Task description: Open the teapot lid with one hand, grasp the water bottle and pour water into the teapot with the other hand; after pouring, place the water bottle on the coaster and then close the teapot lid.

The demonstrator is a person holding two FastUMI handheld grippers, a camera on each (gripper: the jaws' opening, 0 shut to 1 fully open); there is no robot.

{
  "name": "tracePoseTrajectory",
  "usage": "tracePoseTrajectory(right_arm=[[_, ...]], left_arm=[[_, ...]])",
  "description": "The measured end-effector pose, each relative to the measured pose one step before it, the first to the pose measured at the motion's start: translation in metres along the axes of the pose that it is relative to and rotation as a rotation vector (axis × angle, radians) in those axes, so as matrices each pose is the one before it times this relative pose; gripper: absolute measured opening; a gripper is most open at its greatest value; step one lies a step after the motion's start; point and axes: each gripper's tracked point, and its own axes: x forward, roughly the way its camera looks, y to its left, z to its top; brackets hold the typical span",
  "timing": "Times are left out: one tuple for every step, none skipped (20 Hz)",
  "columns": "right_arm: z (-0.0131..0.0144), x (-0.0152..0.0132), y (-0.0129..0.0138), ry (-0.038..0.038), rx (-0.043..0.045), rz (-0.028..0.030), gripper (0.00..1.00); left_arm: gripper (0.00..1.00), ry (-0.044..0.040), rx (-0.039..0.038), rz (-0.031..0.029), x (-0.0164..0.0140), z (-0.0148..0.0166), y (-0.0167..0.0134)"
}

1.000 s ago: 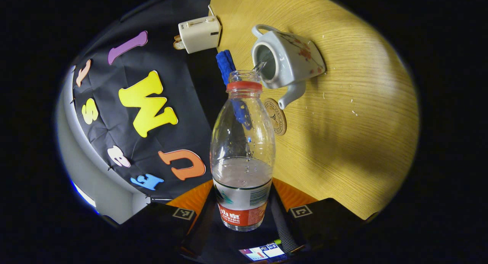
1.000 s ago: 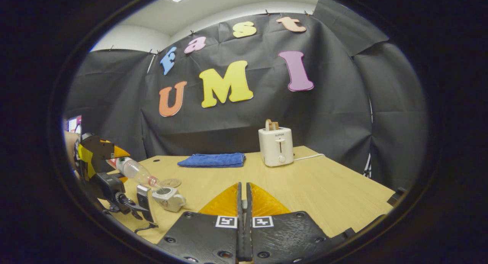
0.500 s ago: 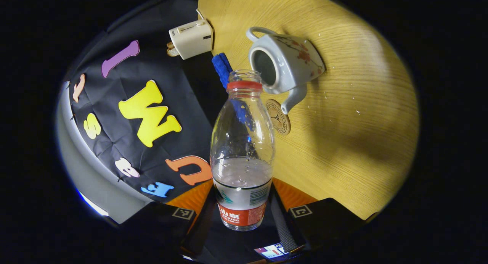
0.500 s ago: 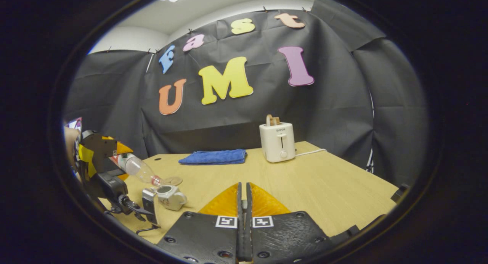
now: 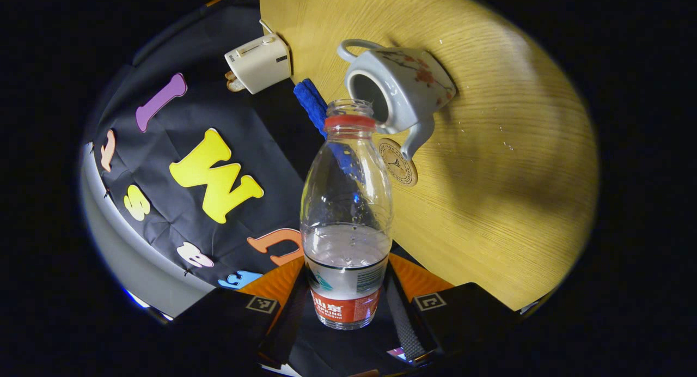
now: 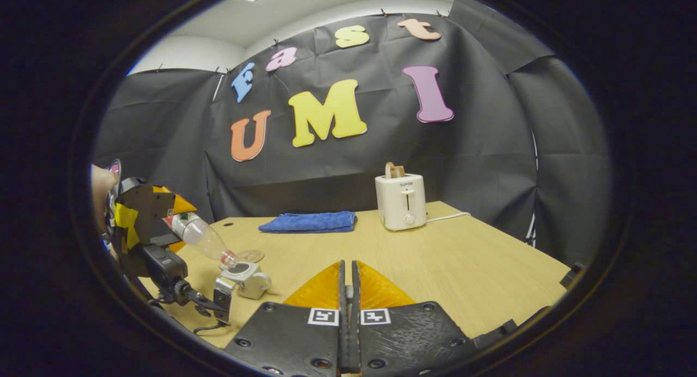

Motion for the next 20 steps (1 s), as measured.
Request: tracePoseTrajectory(right_arm=[[-0.00051, -0.00034, 0.00117, 0.00301, -0.00035, 0.00375, 0.0], [-0.00116, 0.00008, 0.00172, 0.00182, -0.00096, 0.00484, 0.0], [-0.00063, -0.00019, 0.00136, 0.00313, -0.00061, 0.00262, 0.0], [-0.00001, -0.0002, 0.00084, 0.00048, 0.00212, 0.00367, 0.0], [0.00074, -0.00034, 0.00167, 0.0002, 0.00253, 0.00396, 0.0], [-0.00091, 0.00061, 0.00061, 0.00132, 0.00068, 0.00251, 0.0], [0.00018, -0.00041, 0.00047, 0.00094, -0.00028, 0.00172, 0.0], [-0.00092, 0.00001, 0.00019, 0.0011, 0.00091, 0.00091, 0.0], [0.00027, -0.00053, 0.00063, 0.00083, 0.00211, 0.0013, 0.0], [-0.00035, -0.00025, 0.00091, 0.0017, 0.00231, 0.00215, 0.0], [0.00035, -0.0002, 0.00213, 0.0007, 0.00099, 0.00388, 0.0], [-0.00006, -0.00087, 0.00109, -0.0005, -0.00131, 0.00227, 0.0], [0.00005, -0.00053, 0.00048, -0.00166, -0.00172, 0.0014, 0.0], [0.00046, 0.00049, 0.00082, -0.00093, -0.00121, 0.00125, 0.0], [-0.00024, -0.00018, -0.00017, 0.00065, -0.0011, 0.00011, 0.0], [-0.00065, 0.00036, -0.00066, 0.00071, -0.00022, -0.00134, 0.0], [-0.00041, 0.00006, -0.00073, 0.00253, 0.00024, -0.00158, 0.0], [-0.00031, 0.00021, -0.00068, 0.00142, -0.00001, -0.00119, 0.0], [0.00089, 0.00006, -0.00098, 0.00029, 0.00046, -0.00143, 0.0], [0.00031, -0.00026, -0.00181, -0.00085, 0.00016, -0.0041, 0.0]], left_arm=[[0.76, 0.00349, 0.01937, 0.0088, -0.00066, 0.00083, 0.00387], [0.76, -0.00099, 0.01737, 0.00655, -0.00159, 0.00195, 0.00287], [0.76, 0.00107, 0.01306, 0.00388, 0.00025, 0.00182, 0.00102], [0.76, -0.00245, 0.01018, 0.00181, -0.00091, 0.00136, 0.00115], [0.76, 0.00157, 0.01035, 0.00141, 0.00037, 0.00131, 0.00134], [0.76, 0.00047, 0.00933, 0.00071, -0.00029, 0.00167, 0.00121], [0.76, -0.00116, 0.00727, 0.00348, -0.00073, 0.00108, 0.00129], [0.76, -0.00289, 0.00061, 0.00116, -0.00025, 0.00147, 0.00053], [0.76, 0.00059, -0.00009, -0.00214, 0.00018, -0.00001, 0.00034], [0.76, 0.00086, 0.00346, -0.00005, 0.00137, 0.00015, -0.00022], [0.76, 0.00796, 0.00637, 0.00091, -0.00047, -0.00107, 0.00103], [0.76, -0.00304, 0.00148, -0.00017, 0.00049, 0.00229, -0.00067], [0.75, 0.00207, 0.00332, 0.00492, -0.00222, -0.00149, 0.00098], [0.75, -0.01376, 0.00008, 0.01585, 0.00042, 0.00367, 0.00445], [0.76, -0.00784, 0.00174, 0.02168, -0.00028, 0.00198, 0.00517], [0.75, -0.0168, -0.02335, 0.00655, 0.00071, 0.00176, 0.00199], [0.75, -0.01664, -0.05012, -0.0079, 0.00339, -0.00024, -0.00387], [0.75, -0.01806, -0.0655, -0.01916, 0.00364, 0.00088, -0.00471], [0.78, -0.02087, -0.06522, -0.02087, 0.00238, 0.00239, -0.00433], [0.75, -0.02874, -0.06393, -0.007, 0.00197, 0.00379, -0.00025]])
